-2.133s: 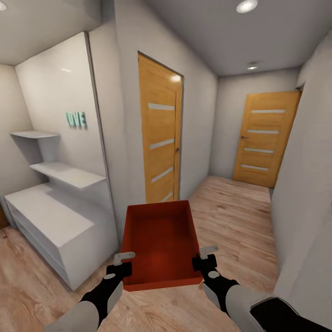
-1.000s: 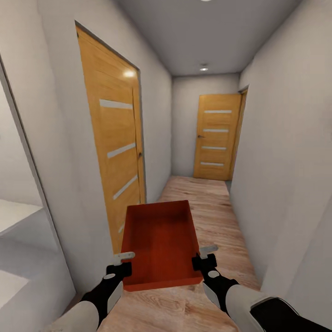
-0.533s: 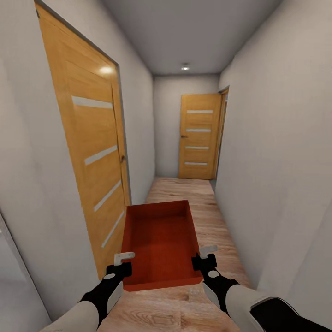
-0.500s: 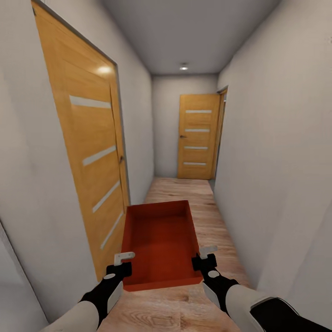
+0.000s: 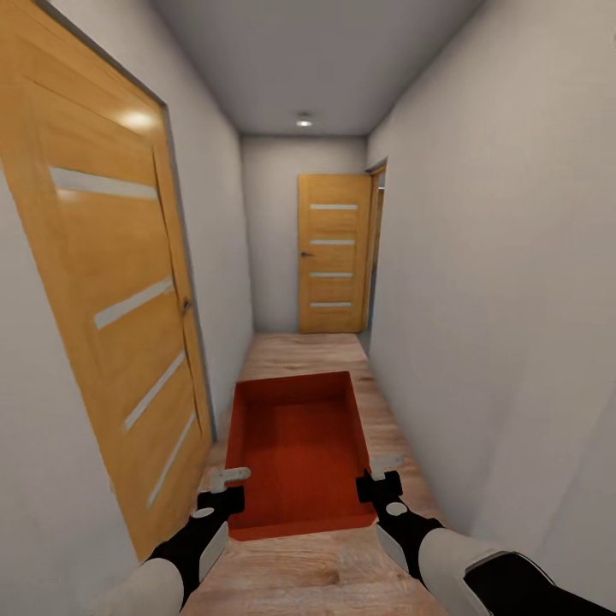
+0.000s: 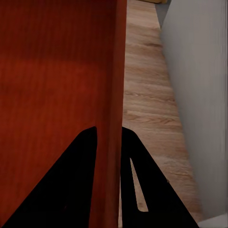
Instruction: Move the two storage containers from the living room to the garage. In the garage, place one container on the floor and stack the other container on top of it (either order is fine).
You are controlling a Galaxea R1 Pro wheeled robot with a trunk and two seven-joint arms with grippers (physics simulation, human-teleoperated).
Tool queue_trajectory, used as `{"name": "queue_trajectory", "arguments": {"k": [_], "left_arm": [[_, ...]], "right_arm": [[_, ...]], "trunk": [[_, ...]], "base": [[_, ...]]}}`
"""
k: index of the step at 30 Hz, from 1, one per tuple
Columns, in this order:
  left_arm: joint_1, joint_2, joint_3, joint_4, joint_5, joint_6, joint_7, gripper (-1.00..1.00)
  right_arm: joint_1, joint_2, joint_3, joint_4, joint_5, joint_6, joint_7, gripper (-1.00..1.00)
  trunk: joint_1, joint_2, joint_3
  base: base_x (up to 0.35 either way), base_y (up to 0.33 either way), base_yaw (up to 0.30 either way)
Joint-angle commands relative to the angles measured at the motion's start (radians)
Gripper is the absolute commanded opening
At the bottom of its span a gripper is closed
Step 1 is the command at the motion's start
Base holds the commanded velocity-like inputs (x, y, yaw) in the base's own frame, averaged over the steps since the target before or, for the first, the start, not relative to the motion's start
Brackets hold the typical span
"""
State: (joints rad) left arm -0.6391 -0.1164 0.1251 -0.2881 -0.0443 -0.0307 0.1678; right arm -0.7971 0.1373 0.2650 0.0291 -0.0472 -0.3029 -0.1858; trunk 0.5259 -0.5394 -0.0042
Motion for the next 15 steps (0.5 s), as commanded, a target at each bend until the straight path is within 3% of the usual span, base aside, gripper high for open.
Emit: {"name": "queue_trajectory", "arguments": {"k": [1, 5, 15], "left_arm": [[0.001, 0.024, -0.002, 0.004, -0.003, -0.003, 0.010, -1.00], [0.001, 0.024, -0.002, 0.005, -0.003, -0.003, 0.010, -1.00], [0.001, 0.026, -0.001, 0.006, -0.003, -0.003, 0.010, -1.00]], "right_arm": [[-0.002, 0.001, -0.015, -0.005, -0.014, -0.079, -0.044, -1.00], [-0.002, 0.001, -0.015, -0.005, -0.013, -0.081, -0.044, -1.00], [-0.002, 0.002, -0.015, -0.005, -0.014, -0.081, -0.046, -1.00]], "trunk": [[0.001, -0.001, 0.000], [0.001, -0.001, 0.000], [0.001, -0.001, 0.000]], "base": [[0.309, 0.148, -0.282], [0.317, 0.061, -0.192], [0.321, 0.004, -0.014]]}}
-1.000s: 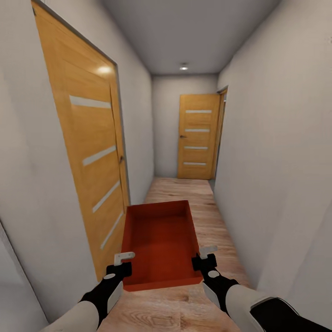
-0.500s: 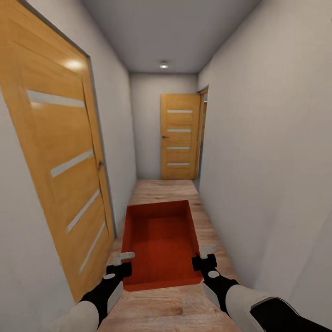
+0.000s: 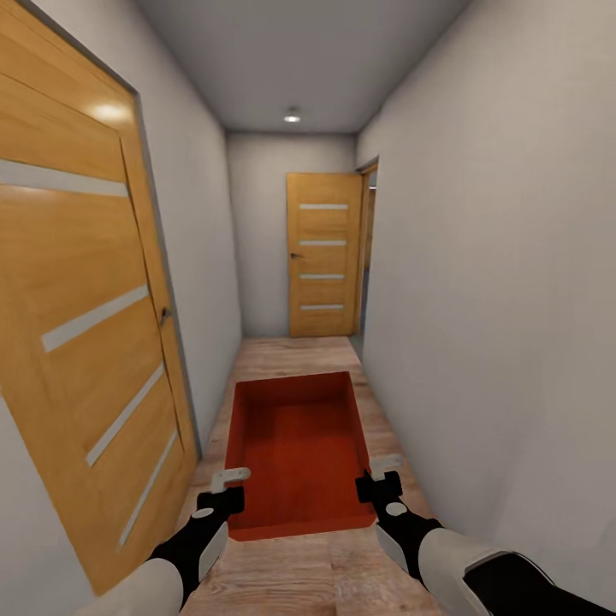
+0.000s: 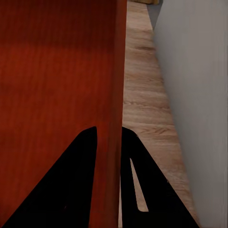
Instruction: Move the two storage containers from the living room to the garage. In the garage, place one container on the floor and stack the other container on top of it (either order is fine).
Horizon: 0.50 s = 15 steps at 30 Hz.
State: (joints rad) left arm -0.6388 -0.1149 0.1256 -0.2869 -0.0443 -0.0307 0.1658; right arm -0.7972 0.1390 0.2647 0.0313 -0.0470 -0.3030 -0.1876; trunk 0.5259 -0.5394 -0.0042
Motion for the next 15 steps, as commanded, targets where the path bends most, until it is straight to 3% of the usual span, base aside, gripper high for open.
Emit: {"name": "queue_trajectory", "arguments": {"k": [1, 4, 15], "left_arm": [[0.001, 0.027, -0.001, 0.005, -0.003, -0.003, 0.012, -1.00], [0.001, 0.041, -0.001, 0.005, -0.001, -0.003, 0.012, -1.00], [0.001, 0.043, -0.001, 0.005, 0.000, -0.003, 0.012, -1.00]], "right_arm": [[-0.002, 0.001, -0.015, -0.007, -0.014, -0.081, -0.044, -1.00], [-0.002, -0.001, -0.015, -0.007, -0.014, -0.080, -0.044, -1.00], [-0.002, 0.001, -0.015, -0.007, -0.014, -0.081, -0.044, -1.00]], "trunk": [[0.001, -0.001, 0.000], [0.001, -0.001, 0.000], [0.001, -0.001, 0.000]], "base": [[0.322, 0.000, 0.000], [0.322, 0.000, 0.000], [0.322, 0.000, 0.000]]}}
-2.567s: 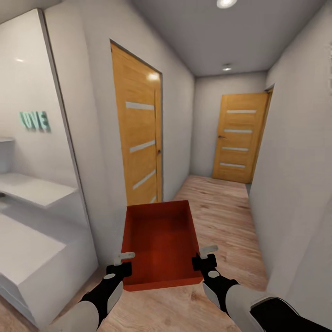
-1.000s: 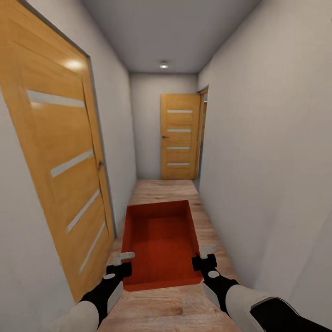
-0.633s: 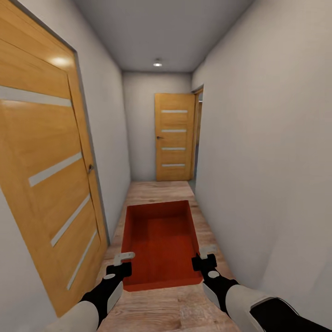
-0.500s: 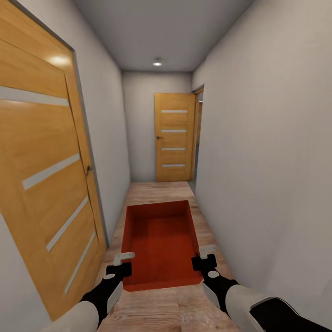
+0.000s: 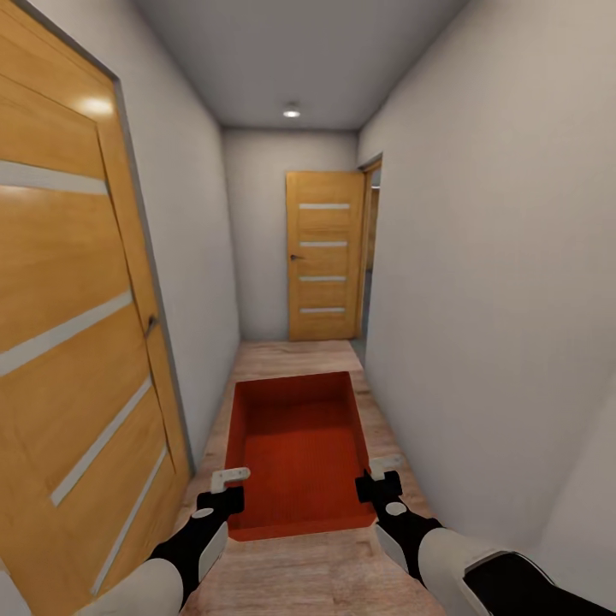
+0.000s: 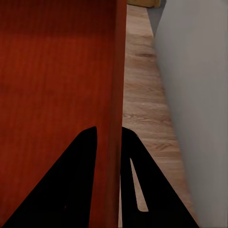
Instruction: Move the two storage containers from the living room to the garage. In the garage, place one container on the floor and stack the other container on top of it (either order is fine).
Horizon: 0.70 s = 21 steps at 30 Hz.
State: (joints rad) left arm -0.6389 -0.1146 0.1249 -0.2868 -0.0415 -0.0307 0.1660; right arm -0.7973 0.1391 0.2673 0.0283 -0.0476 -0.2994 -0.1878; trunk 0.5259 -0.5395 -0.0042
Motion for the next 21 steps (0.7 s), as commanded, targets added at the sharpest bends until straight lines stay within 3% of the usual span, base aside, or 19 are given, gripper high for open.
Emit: {"name": "queue_trajectory", "arguments": {"k": [1, 21], "left_arm": [[0.001, 0.043, -0.001, 0.005, -0.003, -0.003, 0.012, -1.00], [0.001, 0.043, -0.001, 0.005, -0.003, -0.003, 0.012, -1.00]], "right_arm": [[-0.002, 0.001, -0.017, -0.004, -0.014, -0.085, -0.044, -1.00], [-0.002, -0.001, -0.018, -0.007, -0.014, -0.086, -0.044, -1.00]], "trunk": [[0.001, -0.001, 0.000], [0.001, -0.001, 0.000]], "base": [[0.322, 0.000, 0.000], [0.322, 0.000, 0.000]]}}
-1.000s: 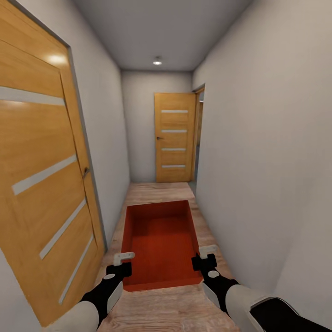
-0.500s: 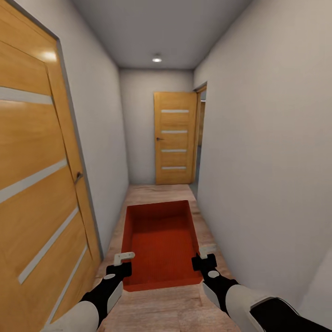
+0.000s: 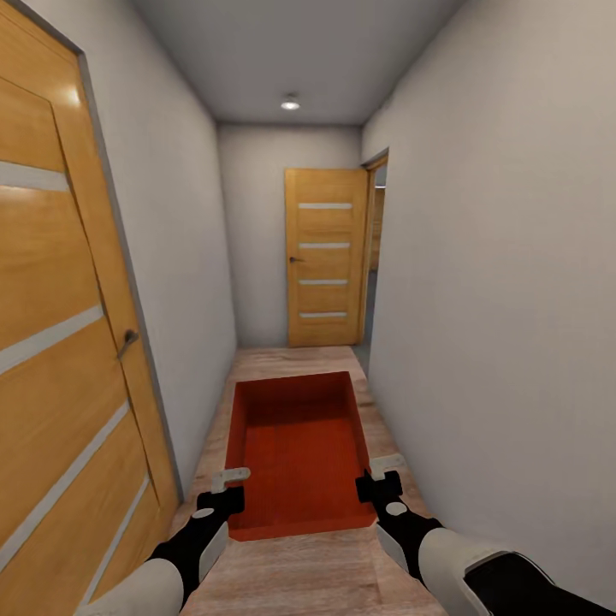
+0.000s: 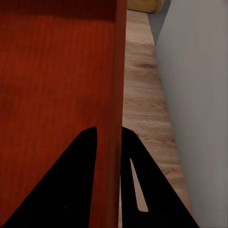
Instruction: Move the two storage containers from the living room to the garage. In the garage, place one container on the floor and stack the other container on top of it (either order is fine).
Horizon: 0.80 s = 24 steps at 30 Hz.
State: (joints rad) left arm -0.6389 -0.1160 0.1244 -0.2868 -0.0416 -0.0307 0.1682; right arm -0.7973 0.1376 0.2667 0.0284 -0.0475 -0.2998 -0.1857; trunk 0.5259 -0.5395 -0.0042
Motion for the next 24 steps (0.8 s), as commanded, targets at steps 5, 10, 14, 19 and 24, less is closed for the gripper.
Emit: {"name": "queue_trajectory", "arguments": {"k": [5, 10, 14, 19, 24], "left_arm": [[0.001, 0.045, -0.001, 0.005, -0.003, -0.003, 0.010, -1.00], [0.001, 0.045, -0.001, 0.005, -0.003, -0.003, 0.010, -1.00], [0.001, 0.045, -0.001, 0.006, -0.003, -0.003, 0.010, -1.00], [0.001, 0.045, -0.001, 0.006, -0.003, -0.003, 0.010, -1.00], [0.001, 0.045, 0.000, 0.006, -0.003, -0.003, 0.010, -1.00]], "right_arm": [[-0.002, 0.001, -0.017, -0.007, -0.014, -0.085, -0.046, -1.00], [-0.002, 0.001, -0.017, -0.007, -0.014, -0.085, -0.046, -1.00], [-0.002, 0.001, -0.017, -0.007, -0.014, -0.085, -0.046, -1.00], [-0.002, 0.001, -0.017, -0.007, -0.014, -0.085, -0.046, -1.00], [-0.002, 0.002, -0.017, -0.007, -0.014, -0.085, -0.046, -1.00]], "trunk": [[0.001, -0.001, 0.000], [0.001, -0.001, 0.000], [0.001, -0.001, 0.000], [0.001, -0.001, 0.000], [0.001, -0.001, 0.000]], "base": [[0.322, 0.000, 0.000], [0.322, 0.000, 0.000], [0.322, 0.000, 0.000], [0.322, 0.000, 0.000], [0.322, 0.000, 0.000]]}}
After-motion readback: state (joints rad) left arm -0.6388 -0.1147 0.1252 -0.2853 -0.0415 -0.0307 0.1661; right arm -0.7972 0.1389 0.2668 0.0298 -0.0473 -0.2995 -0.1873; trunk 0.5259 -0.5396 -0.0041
